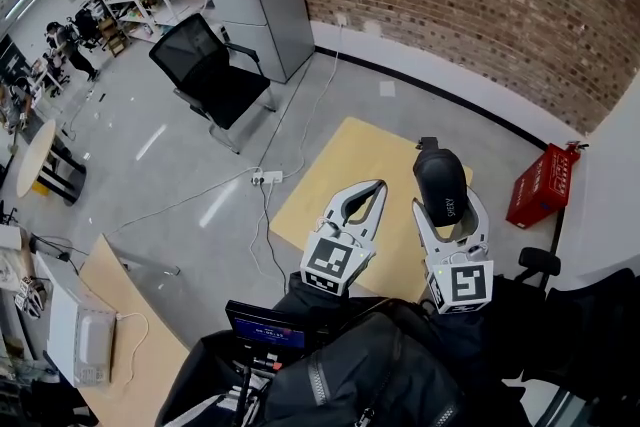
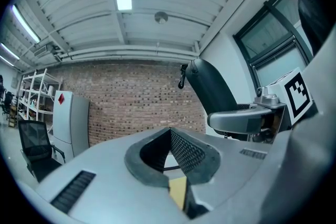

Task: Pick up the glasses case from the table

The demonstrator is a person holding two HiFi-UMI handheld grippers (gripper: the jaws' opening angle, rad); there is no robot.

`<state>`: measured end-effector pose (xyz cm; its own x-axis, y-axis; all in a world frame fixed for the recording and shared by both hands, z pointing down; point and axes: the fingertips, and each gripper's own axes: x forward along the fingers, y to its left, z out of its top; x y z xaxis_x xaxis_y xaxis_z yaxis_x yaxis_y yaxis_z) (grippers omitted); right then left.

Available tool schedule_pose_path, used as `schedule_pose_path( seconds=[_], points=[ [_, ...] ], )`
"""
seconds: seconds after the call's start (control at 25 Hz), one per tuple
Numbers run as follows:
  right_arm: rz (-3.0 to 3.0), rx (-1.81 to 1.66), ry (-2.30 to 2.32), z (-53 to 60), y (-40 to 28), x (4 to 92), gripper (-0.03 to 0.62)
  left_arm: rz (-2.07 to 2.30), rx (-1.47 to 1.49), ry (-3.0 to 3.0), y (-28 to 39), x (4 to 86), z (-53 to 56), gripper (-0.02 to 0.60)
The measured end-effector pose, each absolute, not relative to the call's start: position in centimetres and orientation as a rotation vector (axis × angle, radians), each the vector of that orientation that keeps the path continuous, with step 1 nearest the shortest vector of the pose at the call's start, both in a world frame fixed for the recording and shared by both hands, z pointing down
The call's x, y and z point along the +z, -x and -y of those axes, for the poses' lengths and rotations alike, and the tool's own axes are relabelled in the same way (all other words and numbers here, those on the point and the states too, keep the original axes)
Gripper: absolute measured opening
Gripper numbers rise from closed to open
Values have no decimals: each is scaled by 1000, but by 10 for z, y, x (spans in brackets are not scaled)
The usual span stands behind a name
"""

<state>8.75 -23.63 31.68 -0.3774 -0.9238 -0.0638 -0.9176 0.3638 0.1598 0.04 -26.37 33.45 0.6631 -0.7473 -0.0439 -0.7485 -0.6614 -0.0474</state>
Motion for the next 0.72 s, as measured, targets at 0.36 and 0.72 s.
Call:
schedule_pose_path(
  seconds=[0.36,0.72],
  points=[
    [2605,-295,-1736,234,-81,313,334,-1265,26,2819,2,335,265,0],
    [2595,-305,-1753,227,-89,316,334,-1253,23,2825,-5,340,260,0]
  ],
)
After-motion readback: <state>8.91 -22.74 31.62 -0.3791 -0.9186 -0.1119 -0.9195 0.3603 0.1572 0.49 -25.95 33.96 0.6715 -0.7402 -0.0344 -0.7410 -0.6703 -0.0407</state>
